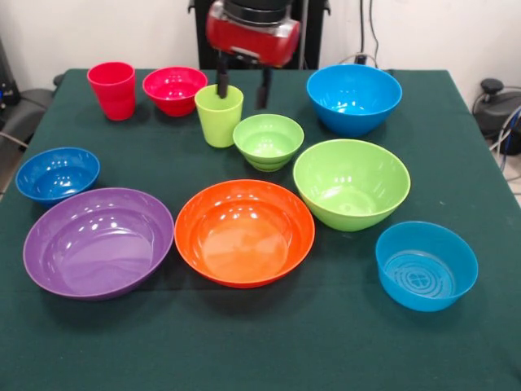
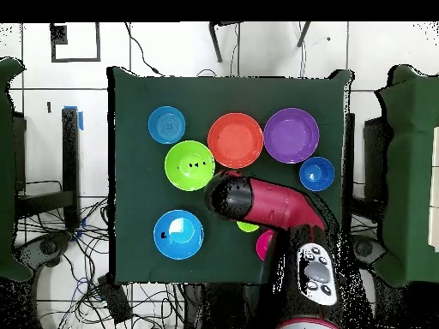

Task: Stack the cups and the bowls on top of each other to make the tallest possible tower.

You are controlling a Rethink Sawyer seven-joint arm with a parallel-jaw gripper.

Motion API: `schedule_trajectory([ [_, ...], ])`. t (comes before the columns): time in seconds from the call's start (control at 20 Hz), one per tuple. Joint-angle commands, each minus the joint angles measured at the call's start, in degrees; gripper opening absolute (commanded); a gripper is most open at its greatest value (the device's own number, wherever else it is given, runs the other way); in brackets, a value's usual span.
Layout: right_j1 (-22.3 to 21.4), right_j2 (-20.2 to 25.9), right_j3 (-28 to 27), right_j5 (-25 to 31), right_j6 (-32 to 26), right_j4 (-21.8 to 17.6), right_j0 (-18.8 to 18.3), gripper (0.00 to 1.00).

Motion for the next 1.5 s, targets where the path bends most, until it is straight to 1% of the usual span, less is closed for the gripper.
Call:
schedule_trajectory([
  [0.05,2.54,7.94,7.42,-8.14,0.61,-4.61,-3.29,1.0],
  [0.2,3.81,9.28,7.57,-9.2,0.4,-4.77,-4.16,1.0],
  [0.55,5.0,11.62,8.46,-11.05,1.83,-4.25,-4.49,1.0],
  [0.75,4.79,12.16,8.53,-10.75,2.35,-3.71,-4.24,1.0],
  [1.2,4.36,12.24,8.15,-9.45,1.72,-4.28,-4.76,1.0],
  [1.5,2.72,12.37,9.33,-8.41,1.82,-4.13,-4.82,1.0],
])
